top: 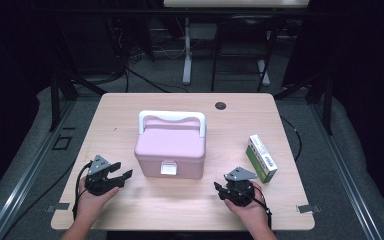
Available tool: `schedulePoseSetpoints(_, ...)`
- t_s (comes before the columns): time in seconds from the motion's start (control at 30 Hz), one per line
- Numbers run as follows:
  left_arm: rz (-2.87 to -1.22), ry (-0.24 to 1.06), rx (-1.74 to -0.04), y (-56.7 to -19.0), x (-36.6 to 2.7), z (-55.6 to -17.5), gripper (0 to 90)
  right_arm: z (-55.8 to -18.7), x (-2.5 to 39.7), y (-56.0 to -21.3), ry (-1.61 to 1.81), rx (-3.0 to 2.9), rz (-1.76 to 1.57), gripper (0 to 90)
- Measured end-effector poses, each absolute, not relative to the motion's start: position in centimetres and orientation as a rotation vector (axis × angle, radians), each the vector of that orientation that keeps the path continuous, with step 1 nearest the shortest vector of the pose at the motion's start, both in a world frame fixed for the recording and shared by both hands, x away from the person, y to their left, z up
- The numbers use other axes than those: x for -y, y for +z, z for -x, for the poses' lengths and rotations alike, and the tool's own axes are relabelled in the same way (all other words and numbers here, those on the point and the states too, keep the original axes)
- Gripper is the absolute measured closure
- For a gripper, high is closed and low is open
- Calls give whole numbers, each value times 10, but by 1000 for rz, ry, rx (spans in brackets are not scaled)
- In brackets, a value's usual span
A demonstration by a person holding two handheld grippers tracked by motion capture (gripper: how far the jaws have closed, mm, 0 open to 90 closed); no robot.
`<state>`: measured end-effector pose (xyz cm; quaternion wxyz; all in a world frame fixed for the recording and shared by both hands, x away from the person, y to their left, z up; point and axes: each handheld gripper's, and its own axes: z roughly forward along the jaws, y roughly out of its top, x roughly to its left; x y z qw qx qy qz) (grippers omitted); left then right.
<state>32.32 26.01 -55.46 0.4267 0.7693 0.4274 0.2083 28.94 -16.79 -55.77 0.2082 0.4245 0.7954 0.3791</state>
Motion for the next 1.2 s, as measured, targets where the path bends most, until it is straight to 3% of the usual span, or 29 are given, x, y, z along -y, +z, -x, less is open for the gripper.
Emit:
schedulePoseSetpoints(0.3,-1910,495,-1076,-557,-262,-323,427,-295,159,-563,985,-2218,-1239,359)
schedulePoseSetpoints(0.37,-1901,471,-1079,-556,-263,-324,429,-296,157,-563,979,-2219,-1210,387)
schedulePoseSetpoints(0.4,-1892,460,-1085,-556,-264,-324,429,-296,156,-564,984,-2223,-1181,472)
schedulePoseSetpoints(0.5,-1895,453,-1088,-555,-264,-324,433,-296,157,-565,987,-2237,-1149,504)
schedulePoseSetpoints(1.2,-1921,386,-1106,-561,-251,-340,555,-311,157,-562,1074,-2150,-1205,575)
